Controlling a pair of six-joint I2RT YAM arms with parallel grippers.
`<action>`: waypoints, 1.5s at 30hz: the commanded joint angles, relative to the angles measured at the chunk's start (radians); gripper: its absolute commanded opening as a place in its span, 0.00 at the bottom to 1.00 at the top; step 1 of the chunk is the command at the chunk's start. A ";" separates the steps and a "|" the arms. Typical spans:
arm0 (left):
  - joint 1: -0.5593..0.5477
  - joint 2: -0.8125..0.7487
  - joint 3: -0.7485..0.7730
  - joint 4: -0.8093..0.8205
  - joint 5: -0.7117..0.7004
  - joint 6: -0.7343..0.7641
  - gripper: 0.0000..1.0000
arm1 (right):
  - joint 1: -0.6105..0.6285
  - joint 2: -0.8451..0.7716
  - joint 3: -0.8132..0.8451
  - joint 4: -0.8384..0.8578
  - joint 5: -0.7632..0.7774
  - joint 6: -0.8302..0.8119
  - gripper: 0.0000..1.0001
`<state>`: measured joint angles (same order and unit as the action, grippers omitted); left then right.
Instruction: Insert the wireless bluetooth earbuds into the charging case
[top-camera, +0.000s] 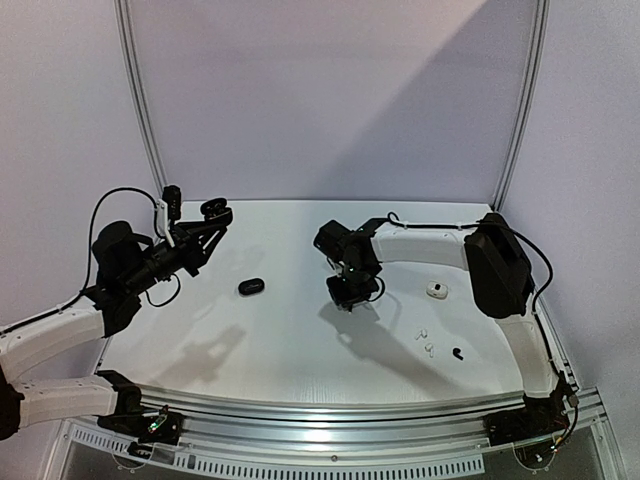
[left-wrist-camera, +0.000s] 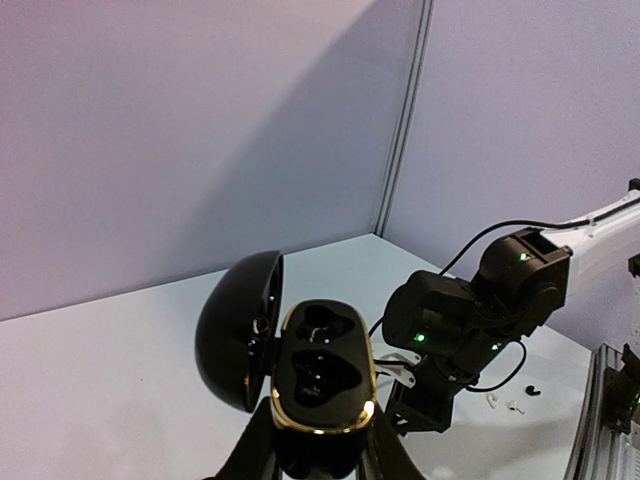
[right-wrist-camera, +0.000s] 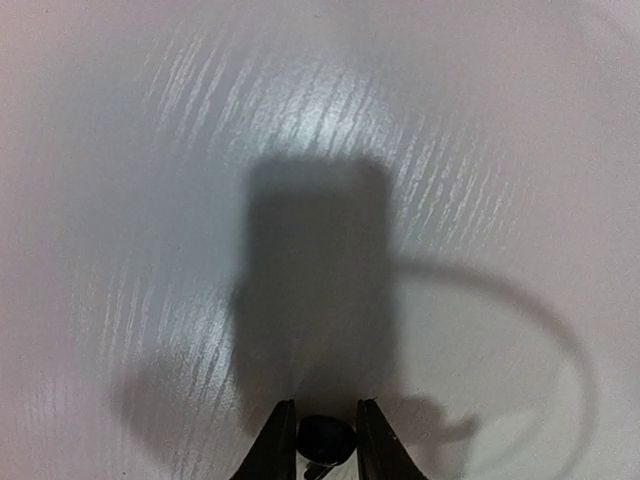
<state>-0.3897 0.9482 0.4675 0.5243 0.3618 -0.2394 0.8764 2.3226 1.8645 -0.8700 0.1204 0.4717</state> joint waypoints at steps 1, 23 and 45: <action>0.012 -0.010 -0.007 -0.004 0.003 0.006 0.00 | 0.010 0.014 -0.001 -0.058 -0.020 0.003 0.15; -0.011 0.018 0.009 0.094 0.003 0.000 0.00 | 0.126 -0.474 0.046 0.496 0.077 -0.427 0.00; -0.158 0.025 -0.050 0.485 -0.013 0.224 0.00 | 0.227 -0.420 0.101 0.996 -0.504 -0.771 0.00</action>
<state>-0.5247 0.9569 0.4335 0.9176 0.3546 -0.0368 1.0992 1.8900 1.9438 0.0551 -0.2890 -0.2440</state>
